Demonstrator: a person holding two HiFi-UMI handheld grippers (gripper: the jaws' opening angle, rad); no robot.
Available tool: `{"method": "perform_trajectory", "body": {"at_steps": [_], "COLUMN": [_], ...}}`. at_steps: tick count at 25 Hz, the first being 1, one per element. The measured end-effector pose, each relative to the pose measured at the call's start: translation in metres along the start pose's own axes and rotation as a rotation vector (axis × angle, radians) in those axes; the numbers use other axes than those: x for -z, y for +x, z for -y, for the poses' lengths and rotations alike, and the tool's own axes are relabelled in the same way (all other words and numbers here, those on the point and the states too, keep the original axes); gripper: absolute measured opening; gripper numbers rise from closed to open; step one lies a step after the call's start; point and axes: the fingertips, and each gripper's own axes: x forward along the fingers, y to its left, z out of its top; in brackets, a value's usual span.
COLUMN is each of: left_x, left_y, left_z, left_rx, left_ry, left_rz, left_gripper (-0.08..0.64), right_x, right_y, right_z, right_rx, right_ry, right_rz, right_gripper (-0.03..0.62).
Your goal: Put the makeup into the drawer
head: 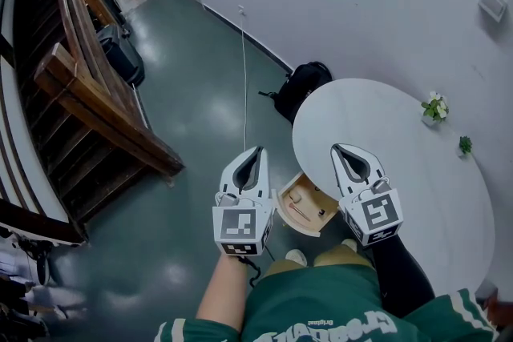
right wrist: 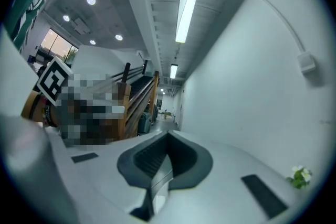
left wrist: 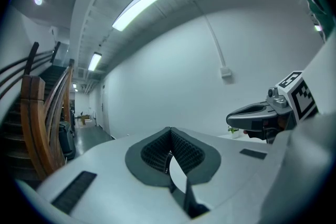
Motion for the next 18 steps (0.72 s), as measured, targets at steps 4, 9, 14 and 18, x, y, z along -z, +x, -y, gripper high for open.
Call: {"method": "perform_trajectory", "body": {"at_steps": [4,9,14,18], "left_x": [0.001,-0.001,-0.001,-0.001], "left_y": [-0.004,-0.008,-0.011,-0.013], "left_z": [0.000,0.001,0.003,0.004], "left_rx": [-0.002,0.002,0.003,0.002], "left_ry": [0.002,0.002,0.006,0.007], "left_rz": [-0.001,0.001,0.006,0.004], "left_gripper": [0.000,0.000,0.000,0.000], "right_x": [-0.002,-0.002,-0.002,-0.003], "right_y": [-0.001,-0.004,-0.010,-0.012], "right_z": [-0.001,-0.002,0.002,0.002], "right_rx": [0.002,0.010,0.025,0.028], "right_ry": [0.006,0.006,0.014,0.013], "right_rz": [0.007,-0.001,0.002,0.003], "right_gripper": [0.003,0.003,0.003,0.003]}}
